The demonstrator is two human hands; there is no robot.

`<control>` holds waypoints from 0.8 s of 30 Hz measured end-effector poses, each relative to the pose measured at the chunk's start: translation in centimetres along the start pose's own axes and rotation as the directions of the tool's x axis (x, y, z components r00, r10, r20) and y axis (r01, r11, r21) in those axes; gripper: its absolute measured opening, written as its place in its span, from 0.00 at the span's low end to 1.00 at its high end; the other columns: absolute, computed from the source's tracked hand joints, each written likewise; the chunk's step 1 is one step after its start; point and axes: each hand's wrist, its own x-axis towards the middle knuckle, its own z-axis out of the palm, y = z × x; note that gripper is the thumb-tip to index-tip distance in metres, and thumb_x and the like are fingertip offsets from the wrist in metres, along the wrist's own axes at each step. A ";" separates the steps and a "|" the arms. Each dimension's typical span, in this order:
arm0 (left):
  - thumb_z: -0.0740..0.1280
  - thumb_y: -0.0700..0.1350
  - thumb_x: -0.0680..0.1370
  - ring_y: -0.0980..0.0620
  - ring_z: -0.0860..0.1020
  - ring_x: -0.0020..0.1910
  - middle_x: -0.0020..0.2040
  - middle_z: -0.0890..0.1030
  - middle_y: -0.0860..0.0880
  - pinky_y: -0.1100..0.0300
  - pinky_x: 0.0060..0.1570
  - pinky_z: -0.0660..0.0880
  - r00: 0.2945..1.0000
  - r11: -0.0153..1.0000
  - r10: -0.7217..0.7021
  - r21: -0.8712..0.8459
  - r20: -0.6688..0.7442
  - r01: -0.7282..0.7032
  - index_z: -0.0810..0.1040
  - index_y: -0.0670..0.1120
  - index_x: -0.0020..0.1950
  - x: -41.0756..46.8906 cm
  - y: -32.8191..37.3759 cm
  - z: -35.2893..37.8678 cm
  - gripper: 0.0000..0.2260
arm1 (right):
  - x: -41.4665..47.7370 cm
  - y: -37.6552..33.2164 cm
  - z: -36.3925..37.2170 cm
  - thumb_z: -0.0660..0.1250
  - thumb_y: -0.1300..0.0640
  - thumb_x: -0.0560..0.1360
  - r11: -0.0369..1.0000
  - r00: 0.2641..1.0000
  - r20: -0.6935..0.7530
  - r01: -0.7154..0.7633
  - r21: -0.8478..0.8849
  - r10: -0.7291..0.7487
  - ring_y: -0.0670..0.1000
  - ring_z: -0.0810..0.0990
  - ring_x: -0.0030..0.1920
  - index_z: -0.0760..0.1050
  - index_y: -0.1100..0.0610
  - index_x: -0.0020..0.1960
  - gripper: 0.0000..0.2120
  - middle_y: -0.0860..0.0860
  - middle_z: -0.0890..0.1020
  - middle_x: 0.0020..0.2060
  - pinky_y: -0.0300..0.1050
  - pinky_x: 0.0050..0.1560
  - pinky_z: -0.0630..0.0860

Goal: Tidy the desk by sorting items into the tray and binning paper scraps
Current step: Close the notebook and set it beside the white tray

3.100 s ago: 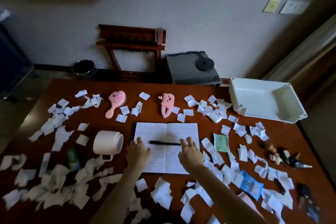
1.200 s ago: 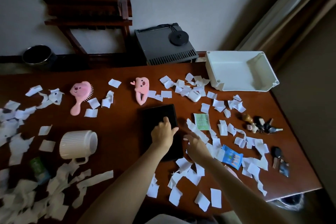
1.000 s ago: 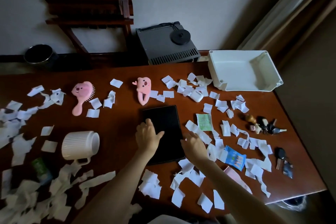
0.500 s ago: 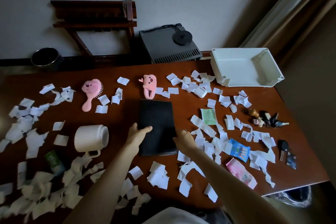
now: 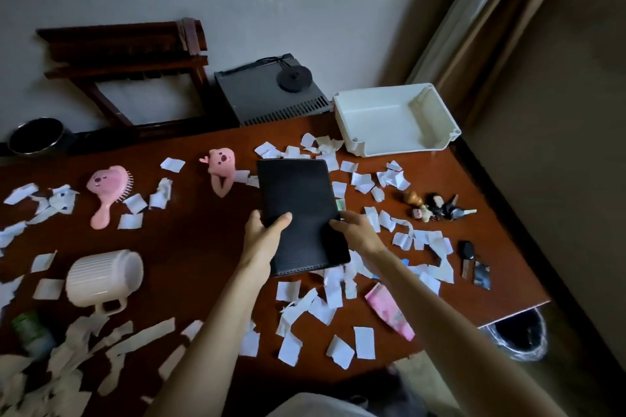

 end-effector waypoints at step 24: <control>0.58 0.39 0.78 0.50 0.71 0.46 0.37 0.70 0.50 0.55 0.54 0.73 0.940 0.873 -0.212 0.483 0.267 0.060 0.66 0.52 0.35 1.0 1.2 42.4 0.14 | 10.0 8.0 -40.2 0.59 0.62 0.78 0.993 0.875 -0.477 -0.110 -0.040 0.078 0.56 0.75 0.52 0.68 0.61 0.61 0.12 0.59 0.76 0.60 0.50 0.53 0.73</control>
